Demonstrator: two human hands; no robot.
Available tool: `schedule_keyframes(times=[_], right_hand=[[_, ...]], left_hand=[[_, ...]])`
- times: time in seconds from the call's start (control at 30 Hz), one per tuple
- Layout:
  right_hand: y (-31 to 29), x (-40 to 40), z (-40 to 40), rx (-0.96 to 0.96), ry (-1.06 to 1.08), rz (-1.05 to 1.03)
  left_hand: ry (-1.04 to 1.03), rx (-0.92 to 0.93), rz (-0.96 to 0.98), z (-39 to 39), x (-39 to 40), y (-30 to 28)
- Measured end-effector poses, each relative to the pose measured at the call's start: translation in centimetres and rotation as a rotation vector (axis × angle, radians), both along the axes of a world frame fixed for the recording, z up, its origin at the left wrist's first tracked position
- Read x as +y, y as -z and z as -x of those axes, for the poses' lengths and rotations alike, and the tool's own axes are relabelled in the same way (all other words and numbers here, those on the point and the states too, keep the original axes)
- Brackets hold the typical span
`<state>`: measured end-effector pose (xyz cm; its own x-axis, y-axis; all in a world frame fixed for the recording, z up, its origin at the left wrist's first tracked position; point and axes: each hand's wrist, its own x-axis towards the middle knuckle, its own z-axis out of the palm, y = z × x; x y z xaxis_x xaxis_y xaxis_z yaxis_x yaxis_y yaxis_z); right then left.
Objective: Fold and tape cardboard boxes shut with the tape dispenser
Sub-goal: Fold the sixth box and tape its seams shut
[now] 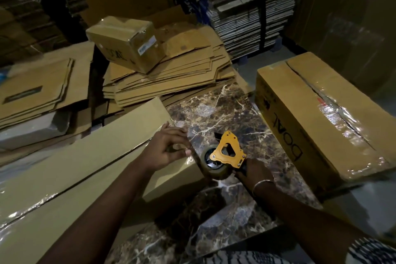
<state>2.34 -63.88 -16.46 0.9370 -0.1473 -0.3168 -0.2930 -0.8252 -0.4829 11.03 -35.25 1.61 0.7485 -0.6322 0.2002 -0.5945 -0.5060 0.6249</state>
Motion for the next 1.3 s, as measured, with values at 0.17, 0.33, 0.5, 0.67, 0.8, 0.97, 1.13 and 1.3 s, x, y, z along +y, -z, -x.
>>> schedule_keyframes(times=[0.17,0.33,0.5,0.67,0.8,0.97,1.13,1.3], right_hand=[[-0.9,0.3,0.1,-0.027,0.06,-0.017],[-6.4,3.2,-0.4,-0.375,0.114,-0.324],[-12.2,8.9,-3.3,-0.334,0.14,-0.982],[-15.4,12.0,-4.8,-0.127,-0.022,-1.215],[-14.3,13.2,-4.9,-0.115,-0.162,-1.185],[-14.1,13.5,-4.5,-0.201,-0.126,-1.117],[-15.6,13.7,-5.5,-0.025,-0.085,-1.373],[-14.6,13.5,-7.0,0.073,-0.15,-1.087]], left_hand=[[-0.01,0.031,0.029,0.8,-0.1,-0.2],[-0.037,0.01,0.003,1.1,-0.3,-0.4],[-0.14,-0.112,0.024,1.2,-0.5,-0.5],[-0.569,-0.194,-0.055,1.6,-0.5,-0.5],[-0.627,-0.088,-0.267,0.9,-0.9,-0.3],[-0.643,0.029,-0.457,0.4,-1.0,0.2],[-0.637,0.114,-0.507,-0.1,-1.0,0.2],[-0.626,0.147,-0.45,-0.4,-0.8,0.3]])
